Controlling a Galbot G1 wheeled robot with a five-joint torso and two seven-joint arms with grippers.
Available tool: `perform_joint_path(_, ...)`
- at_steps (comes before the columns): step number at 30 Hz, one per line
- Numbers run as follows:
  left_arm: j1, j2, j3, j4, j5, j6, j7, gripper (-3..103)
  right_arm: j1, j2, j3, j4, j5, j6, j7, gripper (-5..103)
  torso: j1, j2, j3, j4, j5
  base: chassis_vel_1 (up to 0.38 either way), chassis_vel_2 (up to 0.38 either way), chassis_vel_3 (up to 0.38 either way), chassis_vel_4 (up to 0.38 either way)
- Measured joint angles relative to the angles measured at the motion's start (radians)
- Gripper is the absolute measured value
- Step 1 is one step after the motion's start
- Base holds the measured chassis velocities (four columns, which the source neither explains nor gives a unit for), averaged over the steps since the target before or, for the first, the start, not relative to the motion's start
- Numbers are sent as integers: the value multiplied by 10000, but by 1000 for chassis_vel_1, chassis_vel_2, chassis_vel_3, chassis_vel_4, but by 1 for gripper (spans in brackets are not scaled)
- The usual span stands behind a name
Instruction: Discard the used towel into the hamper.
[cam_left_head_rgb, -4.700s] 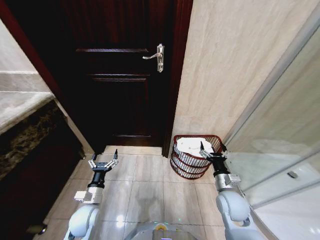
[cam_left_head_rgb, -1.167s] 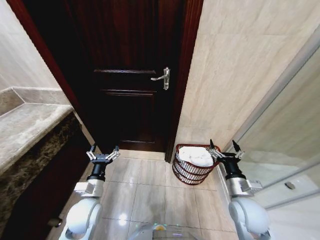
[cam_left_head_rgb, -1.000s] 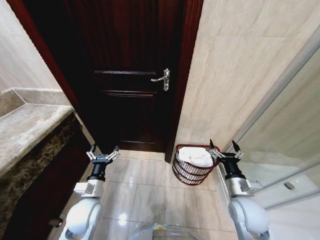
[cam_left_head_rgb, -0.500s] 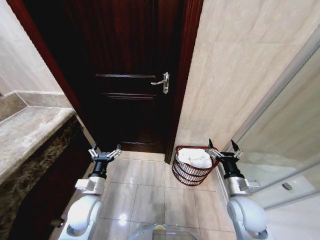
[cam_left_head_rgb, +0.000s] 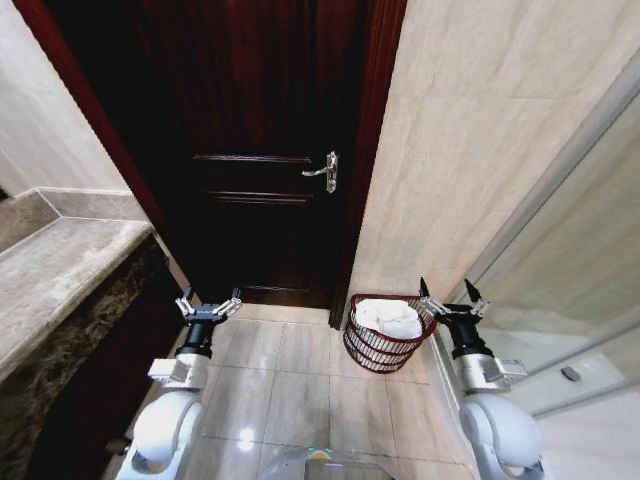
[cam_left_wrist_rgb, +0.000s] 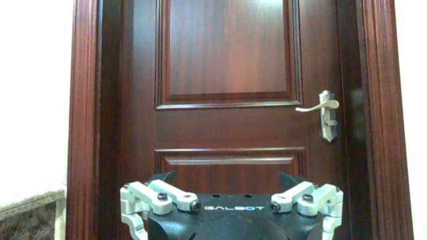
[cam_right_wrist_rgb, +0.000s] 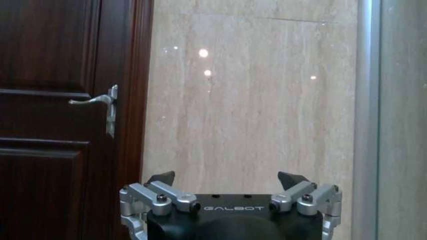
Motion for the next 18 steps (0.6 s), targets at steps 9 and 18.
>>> perform_joint_path(9, -48, 312, -112, -34, -247, 29, 1, 100, -31, -169, 196, 0, 152, -55, -29, 100, 203, 469, 268, 0, 0, 0, 0, 0, 0)
perform_joint_path(18, -129, 420, -184, -192, -393, 173, -15, 100, 88, -91, 130, 27, 146, -138, -35, 100, 387, 883, 497, 0, -1, 0, 0, 0, 0)
